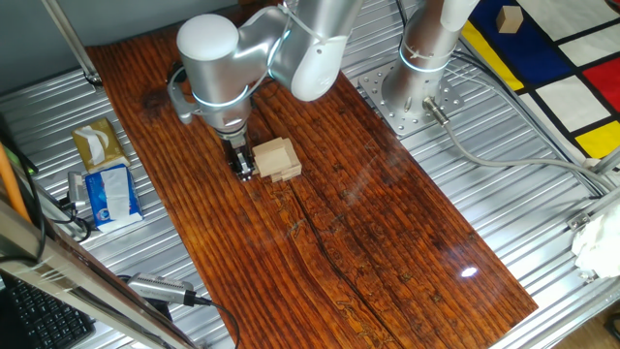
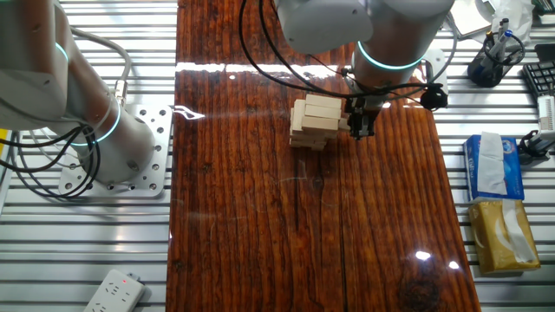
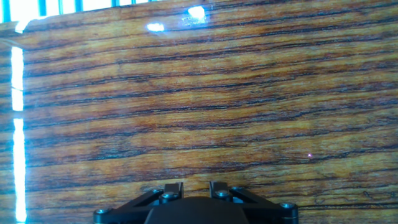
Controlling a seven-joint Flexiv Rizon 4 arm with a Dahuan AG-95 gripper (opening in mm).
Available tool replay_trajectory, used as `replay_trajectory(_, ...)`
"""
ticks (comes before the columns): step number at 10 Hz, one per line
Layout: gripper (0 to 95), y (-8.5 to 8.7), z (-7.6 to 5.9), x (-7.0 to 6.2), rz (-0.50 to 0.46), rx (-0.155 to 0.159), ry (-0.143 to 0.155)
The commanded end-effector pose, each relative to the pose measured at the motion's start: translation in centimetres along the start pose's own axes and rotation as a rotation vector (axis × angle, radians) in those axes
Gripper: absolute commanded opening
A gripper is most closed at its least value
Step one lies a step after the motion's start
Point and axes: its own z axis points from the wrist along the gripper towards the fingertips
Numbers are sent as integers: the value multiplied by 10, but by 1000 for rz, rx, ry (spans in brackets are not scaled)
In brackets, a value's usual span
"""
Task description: Play Jenga
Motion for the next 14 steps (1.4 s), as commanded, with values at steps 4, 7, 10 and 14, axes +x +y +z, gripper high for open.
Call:
replay_trajectory(4, 0, 1, 0, 0, -3, -2, 11)
replay_trajectory(7, 0, 1, 0, 0, -3, -1, 8)
replay_trajectory(10, 0, 0, 0, 0, -3, 6, 5)
replay_trajectory(14, 0, 0, -1, -1, 0, 11, -2)
